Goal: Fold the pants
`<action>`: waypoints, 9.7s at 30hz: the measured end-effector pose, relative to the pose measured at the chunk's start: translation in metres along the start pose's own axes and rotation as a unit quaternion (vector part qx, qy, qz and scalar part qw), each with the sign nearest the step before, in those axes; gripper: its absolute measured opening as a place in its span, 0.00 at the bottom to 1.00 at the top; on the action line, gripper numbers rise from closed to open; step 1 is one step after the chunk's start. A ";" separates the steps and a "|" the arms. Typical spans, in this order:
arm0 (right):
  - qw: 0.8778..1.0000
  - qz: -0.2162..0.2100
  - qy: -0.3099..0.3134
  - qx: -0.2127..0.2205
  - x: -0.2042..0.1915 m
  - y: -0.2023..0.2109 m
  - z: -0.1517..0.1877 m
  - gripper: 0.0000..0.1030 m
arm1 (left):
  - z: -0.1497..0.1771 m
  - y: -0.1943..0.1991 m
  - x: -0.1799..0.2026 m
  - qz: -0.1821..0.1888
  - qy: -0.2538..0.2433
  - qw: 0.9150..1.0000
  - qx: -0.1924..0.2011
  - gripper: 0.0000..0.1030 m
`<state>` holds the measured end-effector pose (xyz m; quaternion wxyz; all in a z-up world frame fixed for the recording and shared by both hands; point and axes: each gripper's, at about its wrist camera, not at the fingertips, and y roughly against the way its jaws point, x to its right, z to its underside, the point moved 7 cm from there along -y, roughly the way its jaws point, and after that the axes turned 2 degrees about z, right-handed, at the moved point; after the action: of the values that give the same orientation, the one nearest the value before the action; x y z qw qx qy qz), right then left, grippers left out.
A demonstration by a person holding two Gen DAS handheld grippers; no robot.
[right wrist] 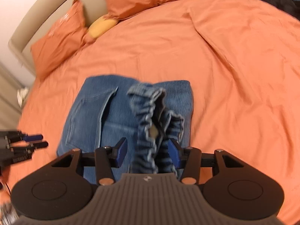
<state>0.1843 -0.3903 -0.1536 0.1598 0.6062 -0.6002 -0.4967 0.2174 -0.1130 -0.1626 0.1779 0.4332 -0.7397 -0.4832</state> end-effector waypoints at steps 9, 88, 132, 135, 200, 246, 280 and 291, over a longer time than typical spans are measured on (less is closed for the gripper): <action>0.997 -0.039 -0.058 -0.016 0.012 -0.037 -0.016 0.16 | -0.008 -0.015 0.012 0.009 -0.007 1.000 0.001 0.23; 0.988 0.122 0.093 0.014 -0.013 -0.014 0.054 0.18 | 0.037 -0.043 0.025 0.110 0.148 0.983 0.017 0.04; 0.976 -0.126 -0.167 -0.063 0.078 -0.065 0.028 0.63 | 0.027 -0.113 -0.070 0.325 0.401 0.856 0.030 0.57; 0.980 -0.114 -0.155 -0.054 0.070 -0.057 0.028 0.55 | 0.023 -0.104 -0.065 0.303 0.384 0.871 0.043 0.43; 0.975 -0.089 0.116 -0.165 -0.394 -0.221 0.094 0.64 | 0.266 0.046 -0.354 0.009 0.388 0.921 0.028 0.42; 0.924 -0.011 0.318 0.210 -0.382 0.076 0.261 0.95 | 0.283 0.271 -0.080 -0.283 0.293 0.904 0.128 0.90; 0.944 -0.001 0.275 0.182 -0.357 0.047 0.247 0.95 | 0.273 0.217 -0.069 -0.247 0.292 0.920 0.084 0.90; 0.942 -0.011 0.273 0.194 -0.353 0.062 0.249 0.95 | 0.268 0.224 -0.062 -0.252 0.287 0.919 0.095 0.90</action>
<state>0.0273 0.0085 -0.0733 0.1913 0.7447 -0.6113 -0.1877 -0.0354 0.1228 -0.0837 0.2125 0.7401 -0.5661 -0.2943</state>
